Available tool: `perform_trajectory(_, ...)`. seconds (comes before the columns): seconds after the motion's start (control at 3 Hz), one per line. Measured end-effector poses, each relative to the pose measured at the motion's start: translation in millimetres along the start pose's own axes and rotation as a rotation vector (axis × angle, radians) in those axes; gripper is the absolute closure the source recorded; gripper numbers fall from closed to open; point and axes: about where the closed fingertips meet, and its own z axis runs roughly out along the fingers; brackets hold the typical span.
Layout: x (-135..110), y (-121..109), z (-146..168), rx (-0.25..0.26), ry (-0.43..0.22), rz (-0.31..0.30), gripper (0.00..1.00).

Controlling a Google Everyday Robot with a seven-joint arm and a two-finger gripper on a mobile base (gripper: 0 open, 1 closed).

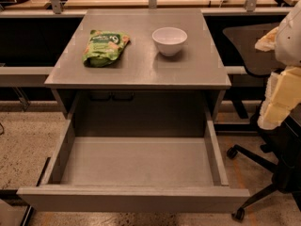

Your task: Close top drawer

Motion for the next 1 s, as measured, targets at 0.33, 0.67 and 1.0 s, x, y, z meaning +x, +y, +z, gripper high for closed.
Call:
perform_trajectory(0.33, 0, 0, 0, 0.000, 0.000, 0.000, 0.00)
perform_trajectory(0.67, -1, -1, -2, 0.009, -0.003, -0.001, 0.15)
perform_trajectory(1.0, 4, 18, 18, -0.045, -0.015, 0.000, 0.46)
